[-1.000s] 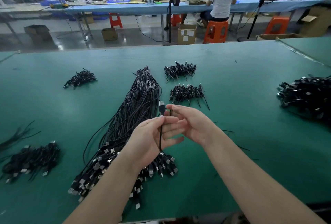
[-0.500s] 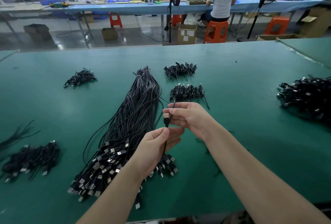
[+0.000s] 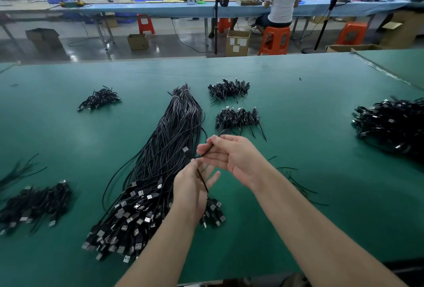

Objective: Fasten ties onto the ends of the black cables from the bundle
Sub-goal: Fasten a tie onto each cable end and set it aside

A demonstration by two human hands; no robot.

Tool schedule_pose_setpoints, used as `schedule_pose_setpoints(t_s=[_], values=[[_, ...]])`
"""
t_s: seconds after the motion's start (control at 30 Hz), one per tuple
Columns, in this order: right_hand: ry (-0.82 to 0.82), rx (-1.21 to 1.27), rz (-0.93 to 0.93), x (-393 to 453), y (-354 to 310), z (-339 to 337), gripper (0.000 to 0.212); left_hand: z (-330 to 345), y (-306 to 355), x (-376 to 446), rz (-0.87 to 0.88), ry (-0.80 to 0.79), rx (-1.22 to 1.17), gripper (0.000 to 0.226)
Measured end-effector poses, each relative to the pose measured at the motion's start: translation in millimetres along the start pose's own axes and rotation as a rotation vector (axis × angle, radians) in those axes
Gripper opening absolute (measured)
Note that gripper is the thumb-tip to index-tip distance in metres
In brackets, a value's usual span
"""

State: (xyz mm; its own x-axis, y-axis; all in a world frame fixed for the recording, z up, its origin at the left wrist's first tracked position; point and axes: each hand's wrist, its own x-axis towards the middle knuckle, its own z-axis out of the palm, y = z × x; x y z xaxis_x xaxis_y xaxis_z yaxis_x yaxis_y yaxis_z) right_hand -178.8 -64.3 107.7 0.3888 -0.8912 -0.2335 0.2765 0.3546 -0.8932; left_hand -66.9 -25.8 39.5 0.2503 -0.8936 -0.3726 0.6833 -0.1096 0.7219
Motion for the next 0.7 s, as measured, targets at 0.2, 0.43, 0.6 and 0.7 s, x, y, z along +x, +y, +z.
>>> schedule_pose_setpoints(t_s=[0.2,0.43,0.6,0.7], values=[[-0.068,-0.025,0.022,-6.3,19.0,-2.8,0.018,14.8,27.2,12.7,-0.109,0.054,-0.177,0.031],[-0.163,0.296,0.029,-12.2,38.1,-13.5,0.032,29.6,49.0,22.3,-0.049,0.050,-0.200,0.035],[0.048,0.571,0.095,-11.1,58.1,-12.5,0.024,36.3,50.6,19.9,0.047,-0.074,-0.181,0.034],[0.183,0.588,0.175,-11.1,66.3,-9.3,0.015,34.7,54.4,22.1,0.096,-0.133,-0.196,0.031]])
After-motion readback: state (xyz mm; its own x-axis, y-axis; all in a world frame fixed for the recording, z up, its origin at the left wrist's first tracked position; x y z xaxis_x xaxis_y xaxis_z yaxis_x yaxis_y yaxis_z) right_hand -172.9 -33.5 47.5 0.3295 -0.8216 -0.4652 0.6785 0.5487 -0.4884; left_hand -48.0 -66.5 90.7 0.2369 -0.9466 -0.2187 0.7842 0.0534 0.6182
